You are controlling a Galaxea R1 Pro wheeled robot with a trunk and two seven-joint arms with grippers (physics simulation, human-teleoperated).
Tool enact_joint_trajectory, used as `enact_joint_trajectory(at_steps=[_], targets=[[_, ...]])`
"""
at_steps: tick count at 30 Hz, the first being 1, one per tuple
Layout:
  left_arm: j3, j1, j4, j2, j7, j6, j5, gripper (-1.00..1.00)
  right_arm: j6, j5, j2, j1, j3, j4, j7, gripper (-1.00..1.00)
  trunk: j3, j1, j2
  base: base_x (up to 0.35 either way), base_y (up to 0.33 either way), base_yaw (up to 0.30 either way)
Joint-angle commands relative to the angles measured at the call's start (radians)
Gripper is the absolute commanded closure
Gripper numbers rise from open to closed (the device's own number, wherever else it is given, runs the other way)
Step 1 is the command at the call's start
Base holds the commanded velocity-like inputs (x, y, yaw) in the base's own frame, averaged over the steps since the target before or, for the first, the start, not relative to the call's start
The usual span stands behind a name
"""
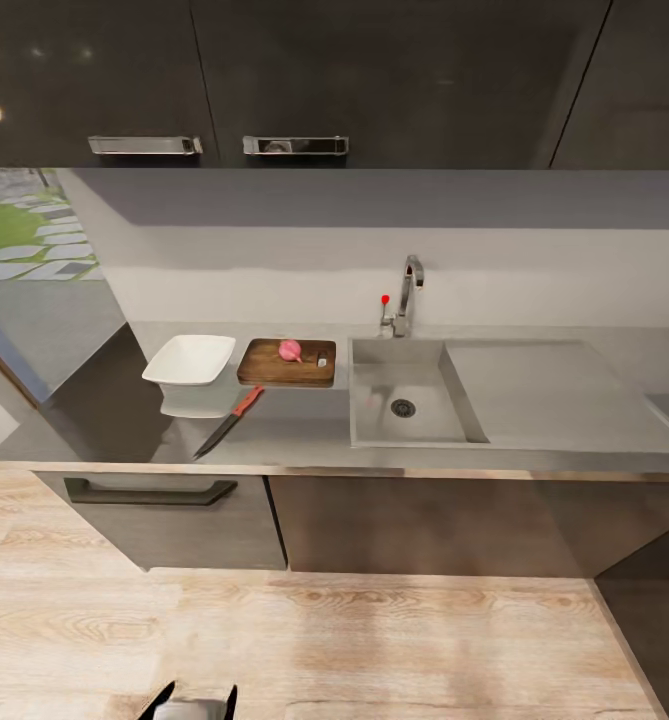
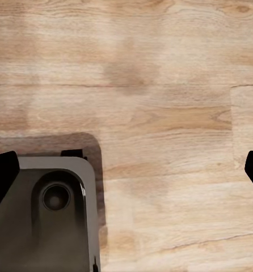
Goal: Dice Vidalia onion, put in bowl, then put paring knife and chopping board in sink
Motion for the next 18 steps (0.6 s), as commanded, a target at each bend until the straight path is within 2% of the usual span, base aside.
enact_joint_trajectory(at_steps=[1,3,8,11,16,18], targets=[[-0.003,0.016,0.018,0.011,0.009,-0.031,0.008,-1.00,-0.004,0.009,0.000,-0.001,-0.009,0.001,0.001,-1.00,-0.001,0.001,-0.002,0.000,0.000,0.000],[-0.002,0.042,0.080,0.023,0.011,-0.072,0.011,-1.00,-0.004,0.009,0.000,-0.001,-0.009,0.001,0.001,-1.00,-0.001,0.001,-0.002,0.000,0.000,0.000],[0.001,0.051,0.180,0.027,0.013,-0.131,0.013,-1.00,-0.004,0.009,0.000,-0.001,-0.008,0.001,0.001,-1.00,-0.001,0.001,-0.002,0.000,0.000,0.000],[0.004,0.052,0.256,0.028,0.014,-0.222,0.013,-1.00,-0.004,0.009,0.000,-0.001,-0.008,0.001,0.001,-1.00,0.001,0.001,-0.002,0.000,0.000,0.000],[0.007,0.053,0.373,0.028,0.019,-0.434,0.014,-1.00,-0.004,0.009,0.000,-0.001,-0.009,0.001,0.001,-1.00,0.007,0.001,-0.002,0.000,0.000,0.000],[0.007,0.053,0.404,0.027,0.020,-0.490,0.014,-1.00,-0.004,0.009,0.000,-0.001,-0.009,0.001,0.001,-1.00,0.010,0.001,-0.002,0.000,0.000,0.000]])
